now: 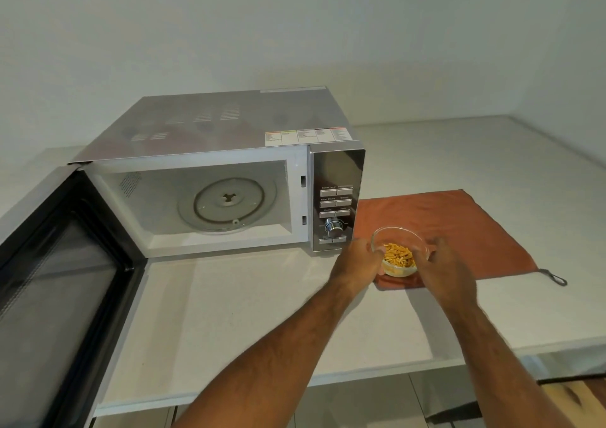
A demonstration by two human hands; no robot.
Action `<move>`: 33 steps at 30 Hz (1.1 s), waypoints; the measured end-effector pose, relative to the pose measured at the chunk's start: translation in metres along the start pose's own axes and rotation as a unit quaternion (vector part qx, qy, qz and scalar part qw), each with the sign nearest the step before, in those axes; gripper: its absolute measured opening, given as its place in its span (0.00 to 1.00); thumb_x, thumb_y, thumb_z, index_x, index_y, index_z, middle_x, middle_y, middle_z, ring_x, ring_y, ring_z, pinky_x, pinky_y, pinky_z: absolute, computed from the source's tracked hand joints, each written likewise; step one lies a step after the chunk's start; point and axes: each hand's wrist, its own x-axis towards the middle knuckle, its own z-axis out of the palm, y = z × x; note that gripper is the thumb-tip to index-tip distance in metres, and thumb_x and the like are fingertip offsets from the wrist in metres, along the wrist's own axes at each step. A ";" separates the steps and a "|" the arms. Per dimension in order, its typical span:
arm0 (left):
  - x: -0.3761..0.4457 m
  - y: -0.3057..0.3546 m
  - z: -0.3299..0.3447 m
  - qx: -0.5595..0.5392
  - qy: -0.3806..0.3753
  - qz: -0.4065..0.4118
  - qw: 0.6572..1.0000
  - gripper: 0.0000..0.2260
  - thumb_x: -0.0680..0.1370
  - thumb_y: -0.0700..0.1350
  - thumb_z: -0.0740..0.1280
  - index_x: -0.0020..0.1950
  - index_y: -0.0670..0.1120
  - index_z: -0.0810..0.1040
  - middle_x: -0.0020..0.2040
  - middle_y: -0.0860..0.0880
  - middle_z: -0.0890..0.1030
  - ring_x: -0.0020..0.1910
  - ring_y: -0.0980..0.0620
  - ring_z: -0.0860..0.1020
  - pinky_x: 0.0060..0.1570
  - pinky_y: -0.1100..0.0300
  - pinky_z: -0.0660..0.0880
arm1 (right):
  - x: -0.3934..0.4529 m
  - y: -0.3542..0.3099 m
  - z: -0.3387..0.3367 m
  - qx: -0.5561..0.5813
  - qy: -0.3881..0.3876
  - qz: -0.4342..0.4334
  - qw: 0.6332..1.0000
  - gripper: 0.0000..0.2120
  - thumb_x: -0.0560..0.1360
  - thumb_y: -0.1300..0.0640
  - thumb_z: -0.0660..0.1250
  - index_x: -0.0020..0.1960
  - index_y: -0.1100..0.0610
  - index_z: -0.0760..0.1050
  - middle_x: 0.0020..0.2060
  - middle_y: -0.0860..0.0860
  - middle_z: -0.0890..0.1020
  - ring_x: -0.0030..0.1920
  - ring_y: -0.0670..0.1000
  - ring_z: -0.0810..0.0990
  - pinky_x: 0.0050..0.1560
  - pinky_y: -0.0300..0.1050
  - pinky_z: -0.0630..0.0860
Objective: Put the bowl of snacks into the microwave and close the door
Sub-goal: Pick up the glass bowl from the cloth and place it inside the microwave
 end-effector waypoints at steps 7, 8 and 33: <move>-0.002 -0.004 0.003 0.013 0.006 0.010 1.000 0.16 0.84 0.50 0.65 0.70 0.47 0.78 0.54 0.48 0.87 0.44 0.52 0.84 0.35 0.61 0.77 | -0.001 0.002 0.003 0.027 -0.019 0.026 0.999 0.14 0.81 0.46 0.60 0.61 0.52 0.76 0.53 0.54 0.84 0.50 0.58 0.83 0.53 0.60 0.83; -0.003 -0.005 0.002 0.003 0.000 0.006 1.000 0.16 0.83 0.49 0.65 0.70 0.47 0.77 0.51 0.47 0.88 0.39 0.53 0.84 0.34 0.60 0.79 | -0.002 0.001 0.002 0.026 -0.014 0.021 0.999 0.14 0.81 0.47 0.60 0.60 0.53 0.76 0.52 0.54 0.84 0.49 0.58 0.83 0.52 0.59 0.83; -0.075 -0.047 -0.068 -0.067 0.126 -0.032 0.989 0.05 0.81 0.51 0.66 0.56 0.53 0.76 0.38 0.47 0.86 0.26 0.56 0.79 0.27 0.63 0.75 | -0.076 -0.059 0.028 0.129 -0.046 -0.085 0.987 0.10 0.82 0.47 0.62 0.48 0.49 0.80 0.35 0.48 0.84 0.37 0.51 0.83 0.39 0.57 0.81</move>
